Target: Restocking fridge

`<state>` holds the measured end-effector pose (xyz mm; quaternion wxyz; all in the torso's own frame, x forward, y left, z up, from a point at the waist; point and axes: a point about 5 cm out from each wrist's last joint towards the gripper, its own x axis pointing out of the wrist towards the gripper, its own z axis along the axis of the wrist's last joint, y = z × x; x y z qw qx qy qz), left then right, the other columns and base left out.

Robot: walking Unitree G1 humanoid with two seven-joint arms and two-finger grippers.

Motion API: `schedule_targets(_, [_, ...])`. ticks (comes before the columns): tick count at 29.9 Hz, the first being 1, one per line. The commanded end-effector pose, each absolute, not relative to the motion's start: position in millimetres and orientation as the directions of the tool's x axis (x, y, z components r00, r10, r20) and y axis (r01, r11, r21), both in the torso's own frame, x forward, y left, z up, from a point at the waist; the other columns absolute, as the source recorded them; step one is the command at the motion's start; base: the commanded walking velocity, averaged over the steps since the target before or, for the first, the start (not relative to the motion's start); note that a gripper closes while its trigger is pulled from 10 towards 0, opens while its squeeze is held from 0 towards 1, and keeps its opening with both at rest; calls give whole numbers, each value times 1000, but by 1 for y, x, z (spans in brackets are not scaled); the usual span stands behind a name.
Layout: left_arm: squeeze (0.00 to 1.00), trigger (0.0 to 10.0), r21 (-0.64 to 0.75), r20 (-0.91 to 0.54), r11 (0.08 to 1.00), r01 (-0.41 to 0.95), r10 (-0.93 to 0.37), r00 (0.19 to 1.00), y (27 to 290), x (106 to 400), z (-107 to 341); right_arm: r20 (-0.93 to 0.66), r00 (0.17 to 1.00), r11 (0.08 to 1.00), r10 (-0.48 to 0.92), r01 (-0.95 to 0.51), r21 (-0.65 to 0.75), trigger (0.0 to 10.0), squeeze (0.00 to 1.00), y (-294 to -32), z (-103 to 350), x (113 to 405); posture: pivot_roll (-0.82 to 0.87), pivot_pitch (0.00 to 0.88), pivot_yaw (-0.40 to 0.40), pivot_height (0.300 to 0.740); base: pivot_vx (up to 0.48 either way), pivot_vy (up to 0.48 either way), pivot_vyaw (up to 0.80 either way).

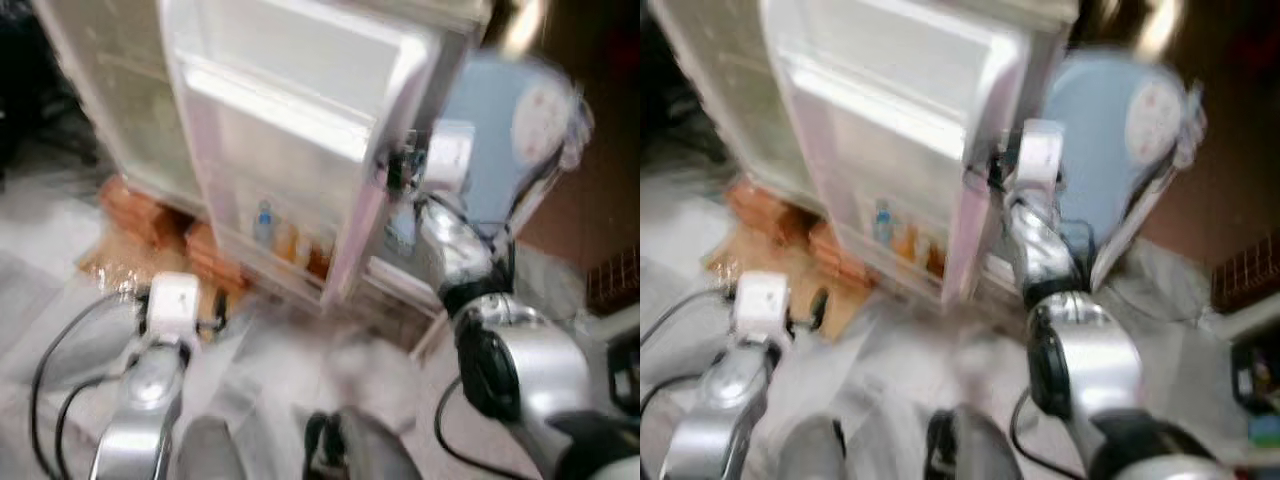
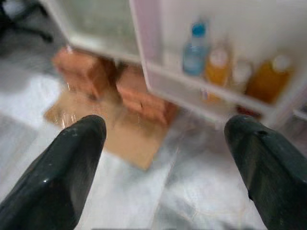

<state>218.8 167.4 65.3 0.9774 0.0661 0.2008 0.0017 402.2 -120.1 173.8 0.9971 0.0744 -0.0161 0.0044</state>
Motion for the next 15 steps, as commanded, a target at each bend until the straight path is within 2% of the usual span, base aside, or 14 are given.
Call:
schedule_targets(1, [0,10000,143,-386,989,27,31,922,167,221,67,148,976,959,159,-189,212,10000,0,-93,202,405,159,150,-131,740,0,0,0])
schedule_targets(4, [0,10000,134,-389,991,22,32,921,167,221,66,149,955,939,258,-284,194,10000,0,-82,199,401,156,144,-132,740,0,0,0])
schedule_targets(7, [0,10000,104,-392,995,9,33,920,168,222,65,107,975,977,196,-204,66,10000,0,-98,183,399,147,128,-126,740,0,0,0])
schedule_targets(12, [0,10000,111,-374,994,4,38,927,173,226,67,101,993,997,66,-68,22,10000,0,-132,173,397,137,107,-116,740,0,0,0])
schedule_targets(15, [0,10000,119,-375,993,6,40,926,175,227,65,89,995,998,41,-44,32,10000,0,-139,168,395,130,95,-111,740,0,0,0])
